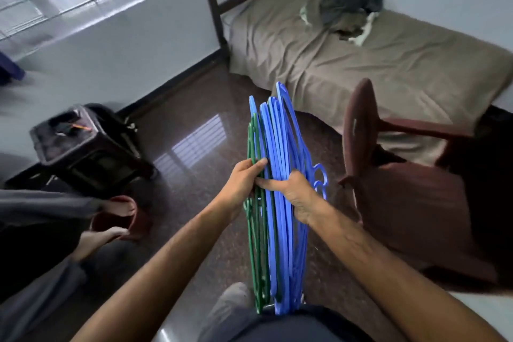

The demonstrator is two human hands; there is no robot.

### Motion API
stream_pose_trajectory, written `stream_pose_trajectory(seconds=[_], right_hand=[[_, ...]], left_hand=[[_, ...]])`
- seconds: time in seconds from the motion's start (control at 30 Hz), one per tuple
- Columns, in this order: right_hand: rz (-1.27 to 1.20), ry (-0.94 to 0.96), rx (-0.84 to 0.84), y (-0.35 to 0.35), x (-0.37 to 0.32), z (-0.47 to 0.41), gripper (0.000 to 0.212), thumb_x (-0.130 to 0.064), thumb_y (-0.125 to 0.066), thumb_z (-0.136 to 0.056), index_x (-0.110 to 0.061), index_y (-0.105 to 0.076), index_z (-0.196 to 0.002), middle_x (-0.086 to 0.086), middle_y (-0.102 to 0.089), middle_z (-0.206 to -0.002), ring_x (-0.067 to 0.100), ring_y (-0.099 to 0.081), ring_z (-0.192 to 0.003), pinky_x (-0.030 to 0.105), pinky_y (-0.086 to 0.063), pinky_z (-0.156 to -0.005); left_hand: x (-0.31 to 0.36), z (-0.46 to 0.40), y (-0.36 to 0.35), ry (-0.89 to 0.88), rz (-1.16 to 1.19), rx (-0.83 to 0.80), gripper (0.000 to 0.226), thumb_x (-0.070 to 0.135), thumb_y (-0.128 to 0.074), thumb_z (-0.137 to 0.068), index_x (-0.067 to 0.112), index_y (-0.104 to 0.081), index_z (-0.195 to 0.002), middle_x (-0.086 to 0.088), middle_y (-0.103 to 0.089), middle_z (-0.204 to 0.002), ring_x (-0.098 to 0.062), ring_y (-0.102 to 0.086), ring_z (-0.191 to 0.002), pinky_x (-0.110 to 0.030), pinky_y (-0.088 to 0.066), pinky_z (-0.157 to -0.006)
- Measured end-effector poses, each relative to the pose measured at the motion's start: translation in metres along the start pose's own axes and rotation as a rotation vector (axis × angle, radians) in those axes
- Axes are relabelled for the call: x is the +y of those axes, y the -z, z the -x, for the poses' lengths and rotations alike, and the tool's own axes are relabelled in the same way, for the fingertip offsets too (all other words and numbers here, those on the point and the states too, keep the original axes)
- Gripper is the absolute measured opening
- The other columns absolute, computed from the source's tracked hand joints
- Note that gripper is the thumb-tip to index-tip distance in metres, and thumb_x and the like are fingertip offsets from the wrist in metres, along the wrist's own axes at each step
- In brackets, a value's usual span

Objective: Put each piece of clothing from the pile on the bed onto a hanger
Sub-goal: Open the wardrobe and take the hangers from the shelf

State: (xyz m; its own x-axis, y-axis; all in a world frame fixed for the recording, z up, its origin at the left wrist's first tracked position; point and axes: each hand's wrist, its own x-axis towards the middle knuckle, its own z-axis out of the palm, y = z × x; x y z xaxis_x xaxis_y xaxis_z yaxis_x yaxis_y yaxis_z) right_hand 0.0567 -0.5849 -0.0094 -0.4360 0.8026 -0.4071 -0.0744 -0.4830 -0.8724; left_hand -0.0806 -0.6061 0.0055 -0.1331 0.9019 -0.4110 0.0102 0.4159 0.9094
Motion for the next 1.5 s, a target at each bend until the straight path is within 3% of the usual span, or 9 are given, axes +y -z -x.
stream_pose_trajectory(seconds=[0.07, 0.2, 0.3, 0.53, 0.67, 0.83, 1.1, 1.3, 1.5], right_hand=[[0.020, 0.007, -0.050, -0.009, -0.015, -0.037, 0.029, -0.006, -0.078, -0.083, -0.019, -0.071, -0.108, -0.002, -0.078, -0.097, 0.010, -0.075, -0.089, 0.017, -0.056, -0.066], [0.063, -0.008, -0.075, -0.028, -0.039, -0.120, 0.034, -0.010, -0.079, -0.083, -0.021, -0.070, -0.114, 0.000, -0.077, -0.106, 0.013, -0.073, -0.099, 0.024, -0.058, -0.079], [0.056, 0.010, -0.068, -0.042, -0.061, -0.189, 0.038, -0.007, -0.078, -0.083, -0.018, -0.069, -0.118, 0.002, -0.076, -0.110, 0.017, -0.072, -0.105, 0.034, -0.057, -0.092], [0.025, 0.059, -0.006, -0.072, -0.129, -0.336, 0.052, 0.002, -0.077, -0.082, -0.011, -0.060, -0.130, 0.008, -0.074, -0.117, 0.022, -0.069, -0.111, 0.048, -0.053, -0.101], [-0.048, 0.030, 0.034, -0.075, -0.161, -0.402, 0.044, 0.002, -0.075, -0.082, -0.011, -0.064, -0.123, 0.009, -0.074, -0.115, 0.026, -0.069, -0.111, 0.051, -0.052, -0.102], [-0.211, -0.007, 0.091, -0.063, -0.197, -0.501, 0.030, 0.000, -0.071, -0.085, -0.009, -0.069, -0.114, 0.016, -0.075, -0.106, 0.034, -0.072, -0.100, 0.050, -0.058, -0.086], [-0.271, -0.027, 0.025, -0.003, -0.290, -0.678, 0.040, -0.020, -0.073, -0.089, -0.008, -0.064, -0.126, 0.024, -0.072, -0.110, 0.036, -0.072, -0.087, 0.042, -0.060, -0.071], [-0.217, -0.016, -0.068, 0.042, -0.377, -0.790, 0.033, -0.007, -0.072, -0.089, 0.001, -0.061, -0.120, 0.020, -0.069, -0.085, 0.033, -0.069, -0.068, 0.039, -0.059, -0.064], [-0.160, -0.031, 0.031, 0.076, -0.425, -0.919, 0.024, -0.014, -0.075, -0.087, 0.001, -0.065, -0.103, 0.022, -0.066, -0.079, 0.031, -0.066, -0.063, 0.038, -0.058, -0.064]], left_hand=[[0.009, -0.028, 0.021, -0.001, 0.063, 0.039, 0.037, 0.033, -0.050, -0.104, 0.002, -0.068, -0.114, -0.018, -0.072, -0.104, -0.022, -0.060, -0.068, -0.025, -0.044, -0.053], [0.030, -0.097, 0.059, 0.005, 0.283, 0.032, 0.034, 0.026, -0.047, -0.105, 0.001, -0.066, -0.118, -0.015, -0.073, -0.113, -0.032, -0.071, -0.102, -0.038, -0.059, -0.086], [0.055, -0.161, 0.089, -0.007, 0.366, -0.007, 0.033, 0.025, -0.048, -0.105, 0.001, -0.065, -0.120, -0.015, -0.073, -0.116, -0.030, -0.070, -0.107, -0.035, -0.059, -0.087], [0.133, -0.309, 0.156, -0.101, 0.239, -0.160, 0.027, 0.013, -0.061, -0.098, 0.004, -0.062, -0.123, -0.013, -0.073, -0.115, -0.029, -0.071, -0.106, -0.037, -0.058, -0.088], [0.168, -0.384, 0.176, -0.114, 0.179, -0.181, 0.028, 0.012, -0.067, -0.093, 0.005, -0.065, -0.121, -0.011, -0.074, -0.112, -0.029, -0.072, -0.104, -0.041, -0.058, -0.091], [0.202, -0.495, 0.183, -0.125, 0.184, -0.169, 0.025, 0.005, -0.066, -0.093, -0.001, -0.066, -0.117, -0.012, -0.076, -0.105, -0.028, -0.074, -0.097, -0.032, -0.060, -0.078], [0.288, -0.700, 0.168, -0.079, 0.242, -0.164, 0.027, 0.003, -0.061, -0.096, -0.002, -0.060, -0.122, -0.018, -0.075, -0.102, -0.031, -0.074, -0.089, -0.037, -0.061, -0.073], [0.366, -0.835, 0.163, -0.084, 0.173, -0.217, 0.030, 0.002, -0.064, -0.094, 0.003, -0.057, -0.123, -0.021, -0.072, -0.108, -0.029, -0.073, -0.088, -0.038, -0.061, -0.075], [0.407, -0.985, 0.171, -0.071, 0.103, -0.298, 0.038, 0.002, -0.062, -0.094, -0.005, -0.052, -0.130, -0.027, -0.066, -0.120, -0.033, -0.068, -0.100, -0.045, -0.058, -0.090]])
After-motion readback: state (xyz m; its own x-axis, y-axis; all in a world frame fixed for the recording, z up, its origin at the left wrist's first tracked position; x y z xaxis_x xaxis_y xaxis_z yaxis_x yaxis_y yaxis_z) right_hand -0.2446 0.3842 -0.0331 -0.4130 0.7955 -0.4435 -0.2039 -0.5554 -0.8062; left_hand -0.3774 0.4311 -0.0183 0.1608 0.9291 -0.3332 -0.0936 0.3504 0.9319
